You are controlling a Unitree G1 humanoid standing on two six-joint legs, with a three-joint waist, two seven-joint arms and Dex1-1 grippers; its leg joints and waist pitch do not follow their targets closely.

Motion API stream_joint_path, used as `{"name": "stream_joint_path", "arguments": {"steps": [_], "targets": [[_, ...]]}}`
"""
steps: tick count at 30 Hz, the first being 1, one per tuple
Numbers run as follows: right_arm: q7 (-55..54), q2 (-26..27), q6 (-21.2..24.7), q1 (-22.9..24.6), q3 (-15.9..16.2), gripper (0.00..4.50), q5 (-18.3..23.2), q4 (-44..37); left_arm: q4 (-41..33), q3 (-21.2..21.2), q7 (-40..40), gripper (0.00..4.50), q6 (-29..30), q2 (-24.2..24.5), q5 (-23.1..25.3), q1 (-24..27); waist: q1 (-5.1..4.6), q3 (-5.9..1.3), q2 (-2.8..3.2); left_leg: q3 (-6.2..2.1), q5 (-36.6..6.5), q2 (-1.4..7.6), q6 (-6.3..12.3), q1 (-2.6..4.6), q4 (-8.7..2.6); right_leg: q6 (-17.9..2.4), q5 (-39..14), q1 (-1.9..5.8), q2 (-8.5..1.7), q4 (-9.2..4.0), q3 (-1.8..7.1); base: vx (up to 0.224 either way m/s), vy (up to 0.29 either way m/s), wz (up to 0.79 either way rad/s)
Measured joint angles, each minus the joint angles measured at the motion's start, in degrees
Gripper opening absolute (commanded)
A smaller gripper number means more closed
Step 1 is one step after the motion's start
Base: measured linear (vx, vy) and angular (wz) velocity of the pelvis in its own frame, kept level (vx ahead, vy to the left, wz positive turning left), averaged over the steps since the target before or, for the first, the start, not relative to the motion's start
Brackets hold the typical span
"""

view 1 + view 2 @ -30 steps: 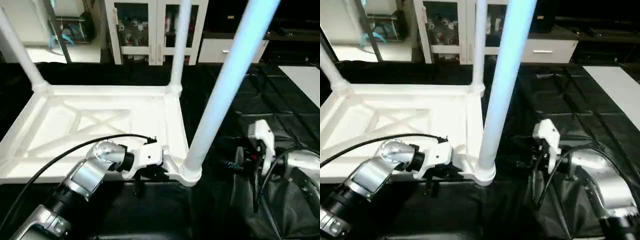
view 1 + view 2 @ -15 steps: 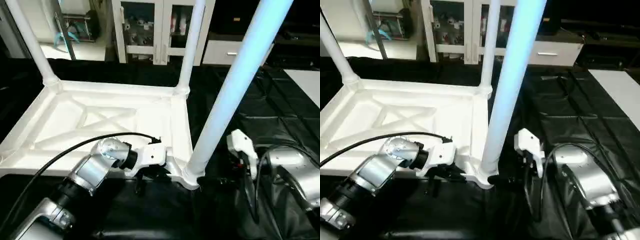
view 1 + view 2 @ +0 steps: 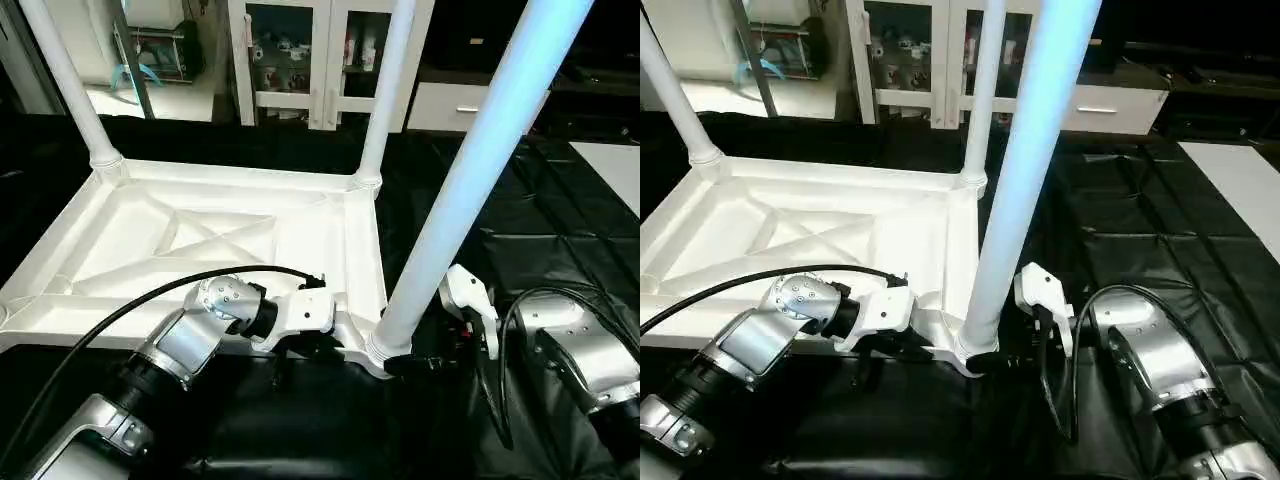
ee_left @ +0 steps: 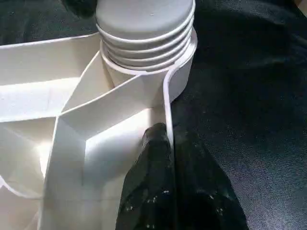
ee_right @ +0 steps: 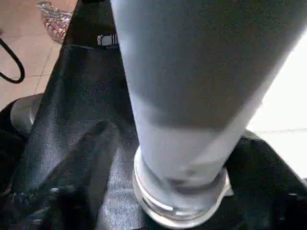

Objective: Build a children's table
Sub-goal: Rotate leg to tighten

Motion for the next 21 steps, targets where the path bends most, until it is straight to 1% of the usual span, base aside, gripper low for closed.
{"name": "stream_joint_path", "arguments": {"steps": [4, 6, 7, 8, 10, 17, 21], "targets": [[0.5, 0.2, -0.1, -0.3, -0.2, 2.79, 0.0, 0.8, 0.0, 0.0, -0.2, 0.0, -0.2, 0.0, 0.1, 0.0, 0.02, -0.04, -0.06, 0.0, 0.0, 0.0, 0.0, 0.01, 0.0, 0.0, 0.0, 0.03, 0.0, -0.01, 0.0, 0.0, 0.0, 0.0], [0.5, 0.2, -0.1, -0.4, -0.2, 2.79, 0.0, 1.0, 0.1, 0.0, -0.2, 0.0, -0.5, 0.1, 0.1, 0.0, 0.07, -0.03, -0.06, 0.0, 0.0, 0.0, 0.0, 0.01, 0.0, 0.0, 0.0, 0.04, 0.0, -0.02, -0.02, 0.0, 0.0, 0.0], [0.6, 0.2, -0.1, -0.4, -0.2, 2.55, 0.0, 1.0, 0.2, 0.0, -0.3, 0.0, -0.6, 0.2, 0.1, 0.0, 0.08, -0.04, -0.06, 0.0, 0.0, 0.0, 0.0, 0.01, 0.0, 0.0, 0.0, 0.04, 0.0, -0.02, -0.02, 0.0, 0.0, 0.0], [0.6, 0.2, -0.1, -0.4, -0.2, 2.55, 0.0, 1.0, 0.3, 0.0, -0.4, 0.0, -0.8, 0.2, 0.1, -0.1, 0.09, -0.04, -0.06, 0.0, 0.0, 0.0, 0.0, 0.01, -0.01, 0.0, 0.0, 0.05, 0.0, -0.02, -0.02, 0.0, 0.0, 0.0], [0.7, 0.2, -0.1, -0.4, -0.3, 2.36, 0.0, 1.1, 0.5, 0.0, -0.8, 0.0, -1.0, 0.4, 0.1, -0.1, 0.15, -0.04, -0.04, 0.0, 0.0, 0.0, 0.0, 0.02, -0.01, 0.0, 0.0, 0.06, 0.0, -0.03, -0.02, 0.0, 0.0, 0.0], [1.7, 0.2, -0.4, -0.4, -0.2, 2.05, -0.2, 1.1, 0.5, -0.3, -1.4, 0.0, -1.3, 0.7, 0.1, -0.2, 0.13, -0.04, -0.05, 0.0, 0.0, 0.0, 0.0, 0.03, 0.0, 0.0, 0.0, 0.14, 0.0, -0.08, 0.0, 0.0, 0.0, 0.0], [1.9, 0.2, -0.7, -0.5, -0.1, 2.02, -0.3, 1.2, 0.6, -0.4, -1.5, 0.0, -1.3, 0.8, 0.1, -0.3, 0.14, -0.04, -0.05, 0.0, 0.0, 0.0, 0.0, 0.04, -0.01, 0.0, 0.0, 0.15, 0.0, -0.09, 0.0, 0.0, 0.0, 0.0]]}}
